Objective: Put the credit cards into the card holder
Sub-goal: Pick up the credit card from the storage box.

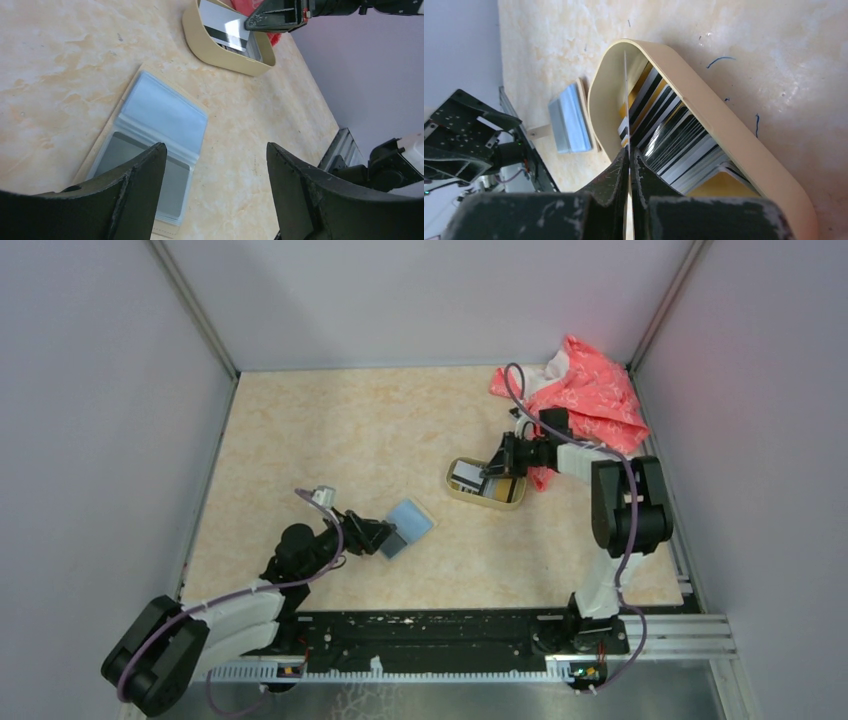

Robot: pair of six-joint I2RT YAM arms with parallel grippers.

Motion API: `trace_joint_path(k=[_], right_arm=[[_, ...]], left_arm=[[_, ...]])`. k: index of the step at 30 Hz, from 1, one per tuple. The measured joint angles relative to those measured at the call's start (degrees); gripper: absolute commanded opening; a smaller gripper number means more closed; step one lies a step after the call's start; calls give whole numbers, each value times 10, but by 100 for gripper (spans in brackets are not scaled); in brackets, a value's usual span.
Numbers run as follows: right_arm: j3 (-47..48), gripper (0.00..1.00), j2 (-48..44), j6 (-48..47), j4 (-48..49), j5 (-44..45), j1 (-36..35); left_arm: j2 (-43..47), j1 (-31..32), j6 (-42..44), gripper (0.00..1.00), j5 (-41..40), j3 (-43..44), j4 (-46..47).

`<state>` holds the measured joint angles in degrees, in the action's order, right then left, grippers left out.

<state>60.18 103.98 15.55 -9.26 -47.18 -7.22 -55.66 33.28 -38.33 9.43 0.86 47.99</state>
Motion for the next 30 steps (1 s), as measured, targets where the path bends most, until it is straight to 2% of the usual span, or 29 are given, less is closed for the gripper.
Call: trace_joint_path(k=[7,14,23,30], right_arm=[[-18,0,-31,10,29,-59,35],[-40,0,-96,22,76,-118,44],[-128,0,-182,169,306,-231,34],[-142,0,-234,257,464,-279,-26]], left_arm=[[-40,4,-15,81,62,4,59],[-113,5,-57,81,97,16,182],[-169,15,-69,81,96,61,310],[-236,20,-62,79,97,120,372]])
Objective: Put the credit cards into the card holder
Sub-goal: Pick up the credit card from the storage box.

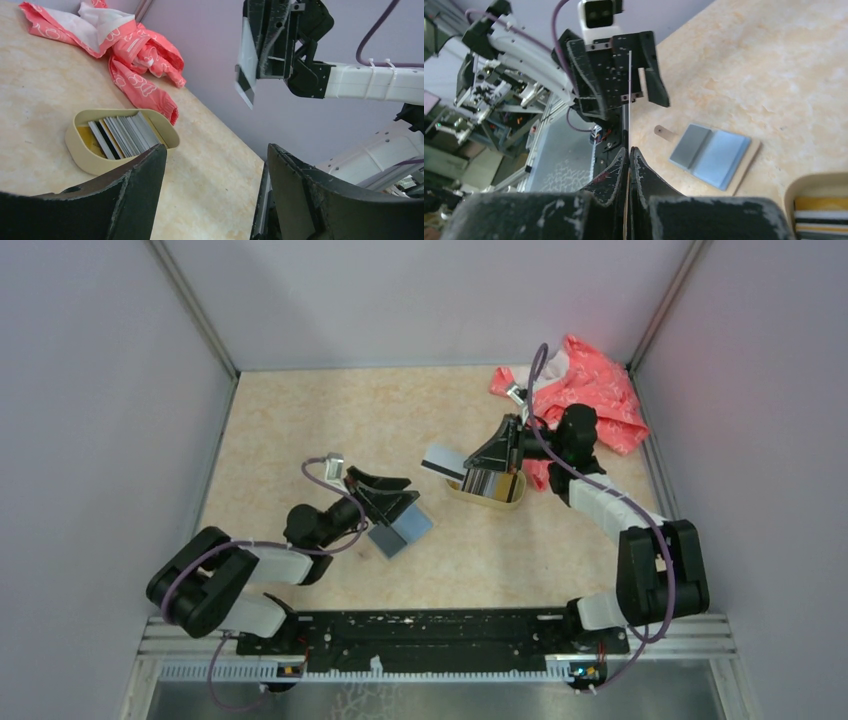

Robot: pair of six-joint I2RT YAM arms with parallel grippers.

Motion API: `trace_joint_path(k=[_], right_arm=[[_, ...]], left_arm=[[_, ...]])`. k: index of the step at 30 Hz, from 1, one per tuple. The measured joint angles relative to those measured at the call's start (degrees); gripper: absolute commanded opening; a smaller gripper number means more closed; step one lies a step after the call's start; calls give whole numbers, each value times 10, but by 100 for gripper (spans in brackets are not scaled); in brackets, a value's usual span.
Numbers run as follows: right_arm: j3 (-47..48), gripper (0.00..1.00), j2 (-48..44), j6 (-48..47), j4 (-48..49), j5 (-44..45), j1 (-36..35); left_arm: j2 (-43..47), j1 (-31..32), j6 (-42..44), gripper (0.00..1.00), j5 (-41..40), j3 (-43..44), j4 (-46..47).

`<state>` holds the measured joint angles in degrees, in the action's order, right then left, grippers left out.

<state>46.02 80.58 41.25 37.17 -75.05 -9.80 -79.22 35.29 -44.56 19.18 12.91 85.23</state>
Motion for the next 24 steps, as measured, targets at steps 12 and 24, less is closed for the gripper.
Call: trace_joint_path(k=[12,24], right_arm=[[-18,0,-2,100,153,-37,-48],[9,0,-2,-81,-81,-16,-79]], left_arm=[[-56,3,-7,69,53,44,24],[-38,3,-6,29,90,57,27]])
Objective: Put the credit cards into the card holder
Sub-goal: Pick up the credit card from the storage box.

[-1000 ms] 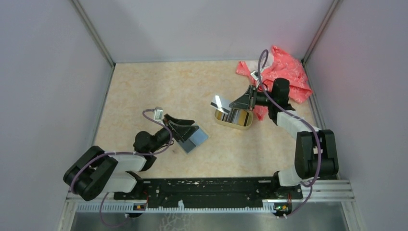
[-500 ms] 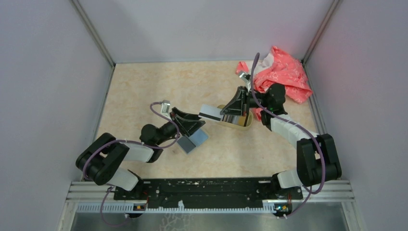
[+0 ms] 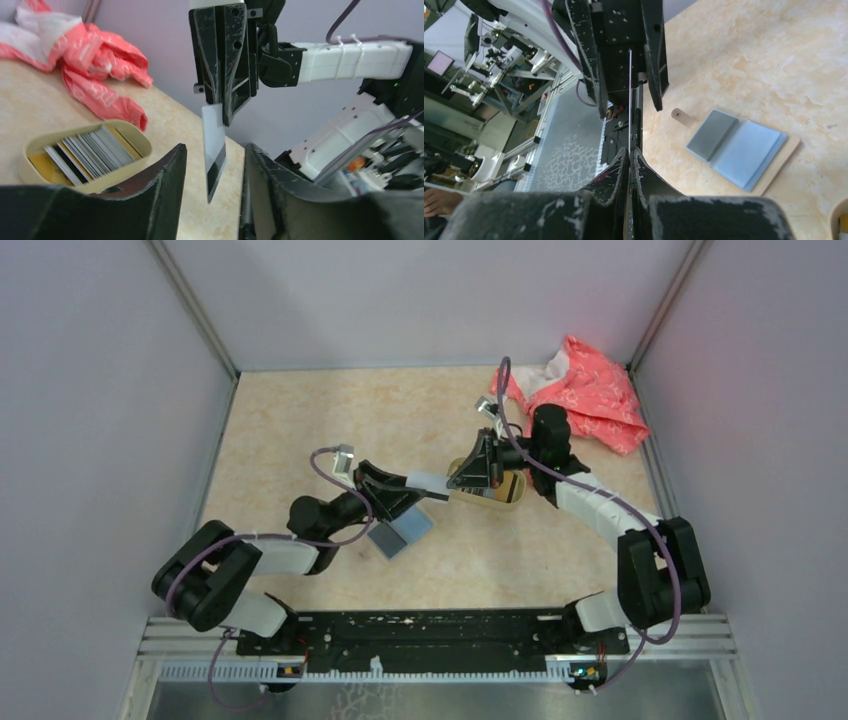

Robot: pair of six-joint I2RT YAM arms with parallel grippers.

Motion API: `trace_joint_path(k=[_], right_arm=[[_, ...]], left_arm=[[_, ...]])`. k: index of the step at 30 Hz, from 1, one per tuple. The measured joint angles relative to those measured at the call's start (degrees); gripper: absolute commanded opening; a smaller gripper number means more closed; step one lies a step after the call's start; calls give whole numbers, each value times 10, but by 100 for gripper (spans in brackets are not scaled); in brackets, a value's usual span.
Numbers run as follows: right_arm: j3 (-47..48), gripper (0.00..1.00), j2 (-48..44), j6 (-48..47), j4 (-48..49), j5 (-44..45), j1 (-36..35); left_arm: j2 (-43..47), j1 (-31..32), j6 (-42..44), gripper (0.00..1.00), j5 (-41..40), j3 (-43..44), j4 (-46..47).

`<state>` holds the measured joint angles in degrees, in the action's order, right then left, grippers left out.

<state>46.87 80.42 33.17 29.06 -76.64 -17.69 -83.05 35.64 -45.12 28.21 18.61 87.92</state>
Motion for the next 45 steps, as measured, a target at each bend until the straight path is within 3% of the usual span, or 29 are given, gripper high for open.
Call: trace_joint_path(k=[1,4,7,9,10,19,25,31,33,39,40,41,42,45], right_arm=[[10,0,0,-29,-35,5,-8],[34,4,0,-103,-116,14,-25],[57,51,-1,-173,-191,22,-28],[74,74,-4,-241,-260,40,-29],[83,80,-7,-282,-296,52,-29],[102,87,-36,-454,-438,119,-87],[102,81,-50,-470,-438,153,-120],[102,64,-57,-465,-423,193,-130],[102,53,-57,-464,-420,201,-133],[102,0,-57,-460,-420,222,-133],[102,0,-57,-458,-421,222,-133],[102,0,-57,-452,-425,221,-133],[103,0,-57,-450,-428,220,-133],[109,0,-51,-450,-438,192,-133]], left_arm=[[3,0,1,3,-1,5,-1],[19,0,8,0,-2,19,-7],[49,0,18,0,-3,24,-49],[76,0,21,0,-8,25,-88],[95,0,23,0,-12,26,-116],[185,1,61,0,-18,98,-361],[176,3,73,0,-16,120,-443],[158,10,75,0,-5,141,-473],[154,11,75,0,-2,144,-476],[152,14,75,0,6,145,-479],[152,14,77,12,10,145,-480],[152,14,78,32,13,145,-480],[152,14,79,42,17,145,-481],[152,14,74,51,22,145,-481]])
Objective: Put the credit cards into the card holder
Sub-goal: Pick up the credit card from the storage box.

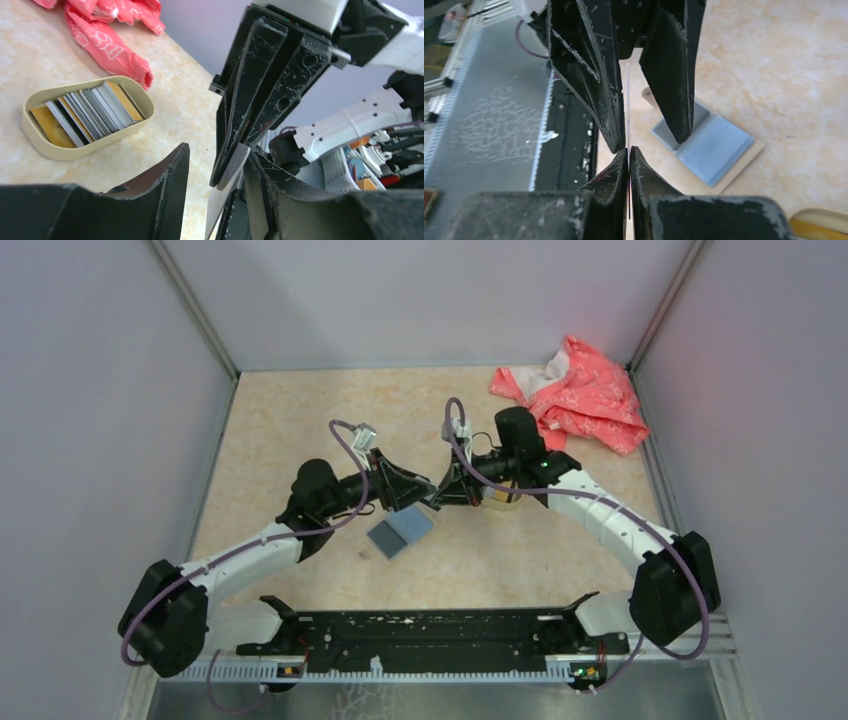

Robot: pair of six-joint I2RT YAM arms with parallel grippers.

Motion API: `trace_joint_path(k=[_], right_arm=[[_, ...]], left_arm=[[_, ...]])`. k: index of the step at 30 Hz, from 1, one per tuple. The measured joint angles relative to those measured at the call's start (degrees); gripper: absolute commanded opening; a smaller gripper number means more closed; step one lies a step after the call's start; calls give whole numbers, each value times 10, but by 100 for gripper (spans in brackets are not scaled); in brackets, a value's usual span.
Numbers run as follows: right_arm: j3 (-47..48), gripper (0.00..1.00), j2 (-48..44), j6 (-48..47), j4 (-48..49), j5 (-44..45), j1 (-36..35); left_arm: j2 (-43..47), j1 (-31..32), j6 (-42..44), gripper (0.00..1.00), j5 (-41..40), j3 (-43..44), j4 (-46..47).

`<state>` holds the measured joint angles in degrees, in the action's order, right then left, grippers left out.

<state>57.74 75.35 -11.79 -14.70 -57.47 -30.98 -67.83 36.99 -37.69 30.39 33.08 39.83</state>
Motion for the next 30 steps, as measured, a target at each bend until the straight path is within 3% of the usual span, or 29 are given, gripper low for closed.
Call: trace_joint_path(k=[2,5,6,8,12,17,23,27,30], right_arm=[[10,0,14,3,-5,-40,1],[27,0,42,-2,-25,-101,5],[32,0,53,-8,-39,-114,7],[39,0,69,-21,-64,-130,8],[40,0,73,-32,-87,-140,8],[41,0,73,-19,-78,-147,14],[-5,0,50,94,52,-163,27],[-42,0,28,176,147,-167,27],[-45,0,27,202,183,-168,27]], left_arm=[[0,0,-3,47,8,0,2],[0,0,-6,23,24,-8,16],[1,0,-8,21,28,-11,19],[2,0,-9,23,38,-15,24],[10,-1,-2,49,39,-17,14],[57,-4,2,63,25,-35,2],[121,-5,-9,48,-7,-123,69],[109,-5,-21,39,-13,-160,130],[88,-5,-26,38,-12,-156,161]])
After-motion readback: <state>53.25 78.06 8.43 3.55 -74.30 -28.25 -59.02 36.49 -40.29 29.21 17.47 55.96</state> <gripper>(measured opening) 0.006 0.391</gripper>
